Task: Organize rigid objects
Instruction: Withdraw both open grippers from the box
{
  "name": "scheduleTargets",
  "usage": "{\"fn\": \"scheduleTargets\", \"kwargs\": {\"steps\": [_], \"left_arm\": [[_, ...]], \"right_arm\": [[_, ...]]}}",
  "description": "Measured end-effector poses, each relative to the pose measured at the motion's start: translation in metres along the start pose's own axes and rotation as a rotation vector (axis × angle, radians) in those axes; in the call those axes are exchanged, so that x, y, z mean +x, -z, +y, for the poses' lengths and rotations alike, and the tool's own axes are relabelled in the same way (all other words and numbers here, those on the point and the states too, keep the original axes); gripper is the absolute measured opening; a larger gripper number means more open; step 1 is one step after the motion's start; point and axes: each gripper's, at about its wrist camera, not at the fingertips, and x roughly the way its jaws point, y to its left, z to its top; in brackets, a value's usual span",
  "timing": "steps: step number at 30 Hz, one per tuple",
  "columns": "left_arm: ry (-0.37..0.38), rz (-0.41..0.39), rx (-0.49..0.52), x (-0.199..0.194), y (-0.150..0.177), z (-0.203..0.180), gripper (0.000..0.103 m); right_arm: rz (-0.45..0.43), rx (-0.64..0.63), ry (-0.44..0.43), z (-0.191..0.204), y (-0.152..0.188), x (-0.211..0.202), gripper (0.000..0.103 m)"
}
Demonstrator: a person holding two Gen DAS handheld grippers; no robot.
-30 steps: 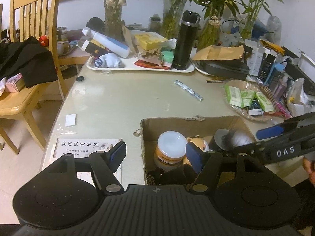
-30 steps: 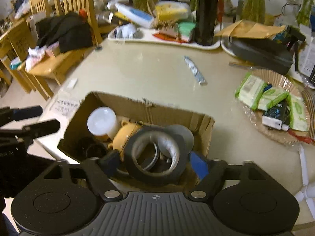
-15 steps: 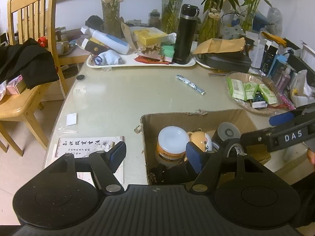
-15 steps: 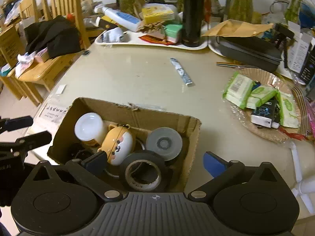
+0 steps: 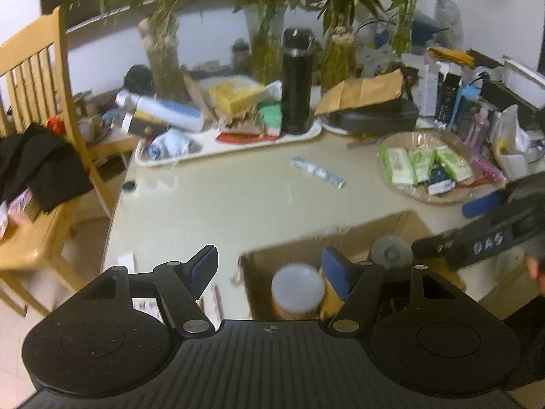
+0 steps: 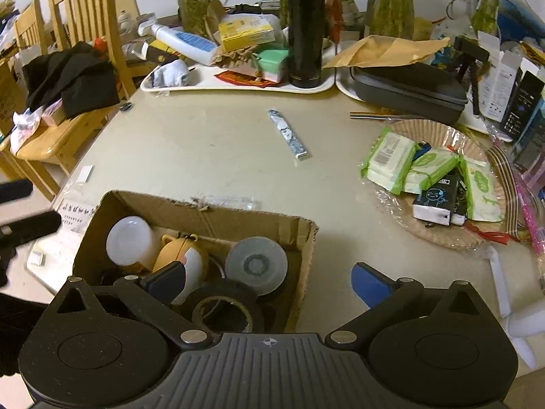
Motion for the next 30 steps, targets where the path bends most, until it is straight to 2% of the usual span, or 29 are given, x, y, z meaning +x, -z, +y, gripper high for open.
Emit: {"fn": "scheduleTargets", "kwargs": {"steps": [6, 11, 14, 23, 30], "left_arm": [[0.042, 0.001, 0.007, 0.004, -0.033, 0.002, 0.067], [0.028, -0.008, 0.045, 0.010, -0.045, 0.002, 0.068], [0.026, -0.008, 0.045, 0.018, -0.043, 0.003, 0.068], [0.059, 0.008, -0.038, 0.043, -0.018, 0.016, 0.068], [0.023, 0.062, -0.083, 0.054, -0.006, 0.033, 0.068]], "right_arm": [[-0.010, 0.036, 0.002, -0.009, -0.008, 0.003, 0.103], [-0.014, 0.035, 0.005, -0.011, -0.010, 0.005, 0.103], [-0.019, 0.032, 0.003, -0.013, -0.011, 0.005, 0.103], [-0.019, -0.002, -0.020, -0.008, -0.011, 0.007, 0.103], [-0.010, -0.027, -0.031, -0.008, -0.012, 0.011, 0.103]]}}
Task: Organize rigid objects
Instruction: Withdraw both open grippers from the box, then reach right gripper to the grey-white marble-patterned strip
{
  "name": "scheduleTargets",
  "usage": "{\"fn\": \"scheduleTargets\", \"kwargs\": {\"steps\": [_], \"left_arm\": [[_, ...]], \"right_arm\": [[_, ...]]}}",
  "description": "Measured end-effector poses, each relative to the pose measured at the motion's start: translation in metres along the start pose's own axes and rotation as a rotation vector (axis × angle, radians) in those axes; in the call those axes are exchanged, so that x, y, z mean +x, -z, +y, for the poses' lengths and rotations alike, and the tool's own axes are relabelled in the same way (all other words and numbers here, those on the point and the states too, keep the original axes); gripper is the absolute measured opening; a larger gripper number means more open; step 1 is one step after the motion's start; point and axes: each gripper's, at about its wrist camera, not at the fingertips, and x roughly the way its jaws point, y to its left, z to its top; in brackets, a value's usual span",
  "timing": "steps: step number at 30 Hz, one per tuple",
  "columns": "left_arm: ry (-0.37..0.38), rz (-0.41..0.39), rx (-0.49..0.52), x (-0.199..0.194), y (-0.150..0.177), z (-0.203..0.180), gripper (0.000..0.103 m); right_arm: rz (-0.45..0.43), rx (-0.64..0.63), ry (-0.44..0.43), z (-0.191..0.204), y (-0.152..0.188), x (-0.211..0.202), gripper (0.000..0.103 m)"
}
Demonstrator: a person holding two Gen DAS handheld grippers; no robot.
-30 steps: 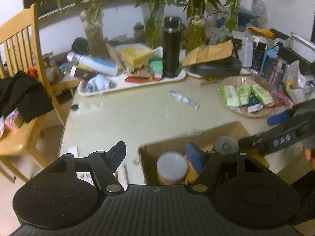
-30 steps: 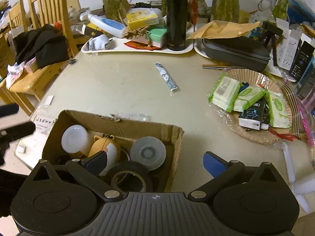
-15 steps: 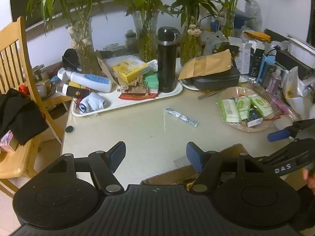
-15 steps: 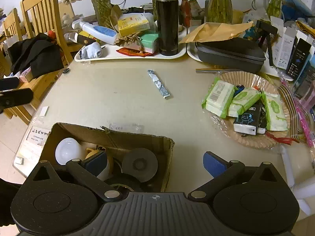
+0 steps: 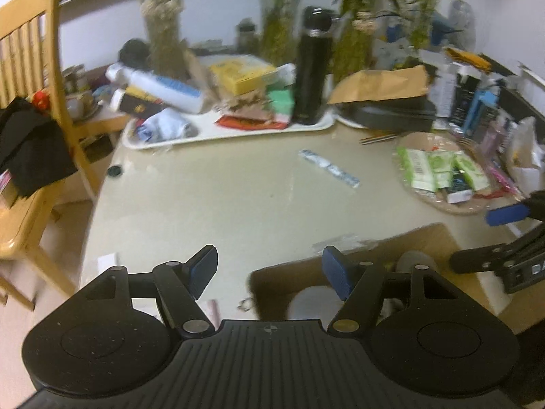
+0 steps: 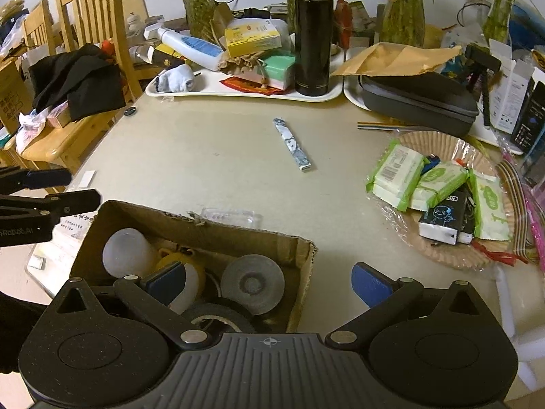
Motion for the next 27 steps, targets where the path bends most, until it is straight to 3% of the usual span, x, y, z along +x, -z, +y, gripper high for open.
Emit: {"fn": "scheduleTargets", "kwargs": {"steps": [6, 27], "left_arm": [[0.002, 0.041, -0.078, 0.007, -0.006, 0.019, 0.068], [0.024, 0.101, 0.020, 0.040, -0.021, -0.004, 0.068]], "right_arm": [[0.013, 0.023, 0.011, -0.012, -0.006, 0.010, 0.103], [0.037, -0.060, 0.042, -0.009, -0.060, 0.079, 0.093]]}}
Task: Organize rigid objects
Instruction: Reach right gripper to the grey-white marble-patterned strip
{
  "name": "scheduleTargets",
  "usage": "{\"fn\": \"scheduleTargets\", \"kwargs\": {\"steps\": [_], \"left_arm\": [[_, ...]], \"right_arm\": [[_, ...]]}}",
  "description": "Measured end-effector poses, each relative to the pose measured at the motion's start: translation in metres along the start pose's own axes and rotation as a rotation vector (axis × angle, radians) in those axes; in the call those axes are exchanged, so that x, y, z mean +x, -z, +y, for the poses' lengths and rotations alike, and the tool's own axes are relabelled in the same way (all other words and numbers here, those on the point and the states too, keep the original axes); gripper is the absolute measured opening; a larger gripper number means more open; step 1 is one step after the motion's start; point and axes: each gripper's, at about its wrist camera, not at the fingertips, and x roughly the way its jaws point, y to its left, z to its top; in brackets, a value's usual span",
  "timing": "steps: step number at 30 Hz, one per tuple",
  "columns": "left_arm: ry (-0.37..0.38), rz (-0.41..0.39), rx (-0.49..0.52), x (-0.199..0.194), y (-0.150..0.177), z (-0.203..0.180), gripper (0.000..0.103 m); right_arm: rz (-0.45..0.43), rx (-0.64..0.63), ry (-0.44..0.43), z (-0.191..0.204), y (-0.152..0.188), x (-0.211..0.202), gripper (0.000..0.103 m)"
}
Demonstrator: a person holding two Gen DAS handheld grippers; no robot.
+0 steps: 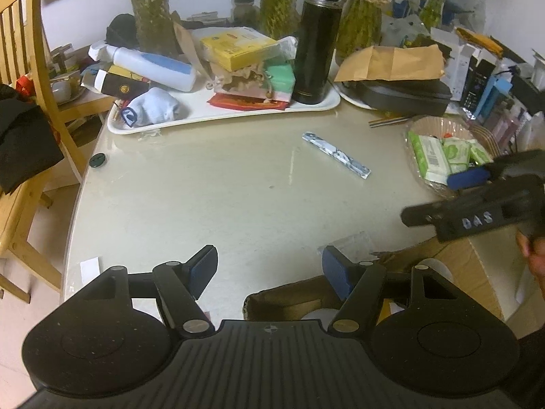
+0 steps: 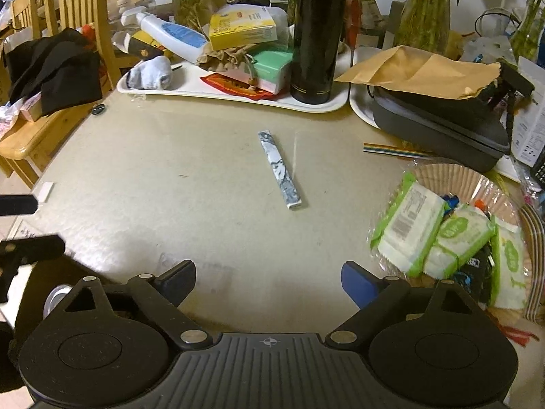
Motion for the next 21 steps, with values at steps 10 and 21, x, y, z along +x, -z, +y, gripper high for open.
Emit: {"fn": "scheduleTargets", "kwargs": {"steps": [10, 21], "left_arm": [[0.004, 0.028, 0.002, 0.001, 0.000, -0.001, 0.068], [0.020, 0.045, -0.007, 0.001, -0.006, -0.003, 0.068]], "right_arm": [[0.018, -0.017, -0.027, -0.008, -0.026, 0.035, 0.081], [0.035, -0.032, -0.054, -0.011, -0.056, 0.080, 0.064]]}}
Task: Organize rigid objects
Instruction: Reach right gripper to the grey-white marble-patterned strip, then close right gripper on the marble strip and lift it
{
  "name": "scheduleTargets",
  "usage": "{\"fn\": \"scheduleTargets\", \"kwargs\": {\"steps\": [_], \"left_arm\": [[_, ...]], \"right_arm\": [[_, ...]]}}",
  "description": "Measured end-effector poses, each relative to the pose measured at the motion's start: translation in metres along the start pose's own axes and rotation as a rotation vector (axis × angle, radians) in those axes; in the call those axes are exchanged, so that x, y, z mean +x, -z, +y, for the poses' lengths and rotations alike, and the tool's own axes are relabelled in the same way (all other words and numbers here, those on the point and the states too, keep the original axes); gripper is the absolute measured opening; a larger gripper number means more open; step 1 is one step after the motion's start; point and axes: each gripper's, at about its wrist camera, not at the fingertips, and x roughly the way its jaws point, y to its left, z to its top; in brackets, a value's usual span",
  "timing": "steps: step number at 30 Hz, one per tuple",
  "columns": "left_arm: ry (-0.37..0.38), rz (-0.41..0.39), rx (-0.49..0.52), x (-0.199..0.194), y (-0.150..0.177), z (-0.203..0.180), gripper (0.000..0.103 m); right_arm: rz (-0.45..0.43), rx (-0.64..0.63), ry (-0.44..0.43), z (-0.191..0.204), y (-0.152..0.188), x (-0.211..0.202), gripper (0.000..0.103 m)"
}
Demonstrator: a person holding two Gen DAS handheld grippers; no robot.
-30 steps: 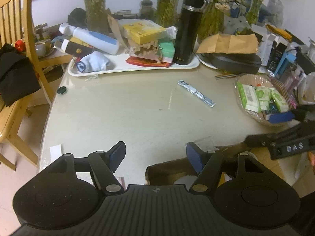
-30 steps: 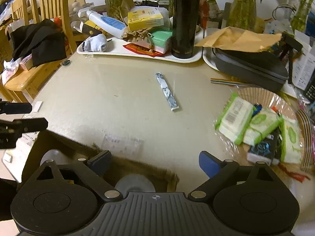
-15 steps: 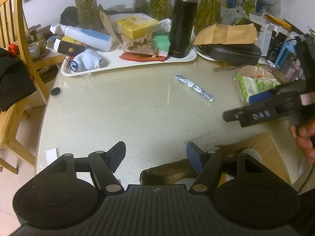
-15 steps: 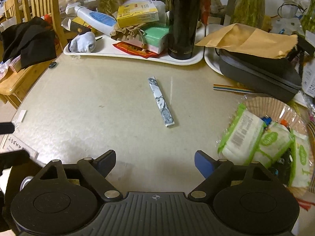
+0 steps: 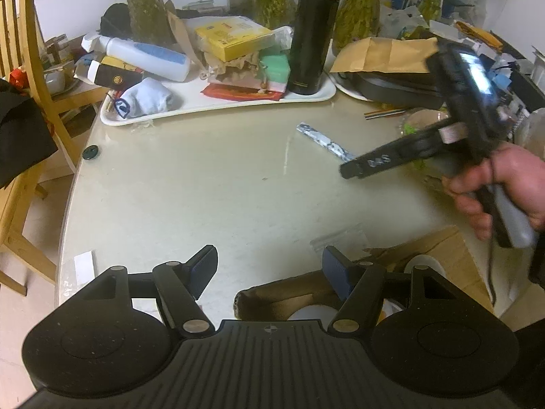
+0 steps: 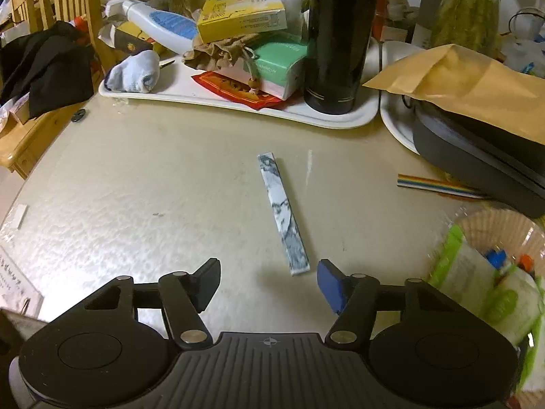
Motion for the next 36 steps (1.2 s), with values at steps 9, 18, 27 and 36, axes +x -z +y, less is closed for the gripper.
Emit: {"fn": "scheduleTargets", "kwargs": {"steps": [9, 18, 27, 36], "left_arm": [[0.017, 0.011, 0.001, 0.002, -0.001, -0.002, 0.068], [0.011, 0.023, -0.012, 0.003, -0.002, 0.003, 0.068], [0.032, 0.044, -0.029, 0.008, 0.000, 0.003, 0.068], [0.105, 0.072, -0.102, 0.016, 0.002, 0.005, 0.070]], "right_arm": [[0.008, 0.022, -0.002, -0.009, -0.024, 0.028, 0.054], [-0.006, -0.020, 0.028, -0.006, -0.036, 0.045, 0.022], [0.024, -0.009, 0.015, -0.004, -0.033, 0.036, 0.016], [-0.013, 0.008, -0.011, -0.004, -0.035, -0.007, 0.016]]}}
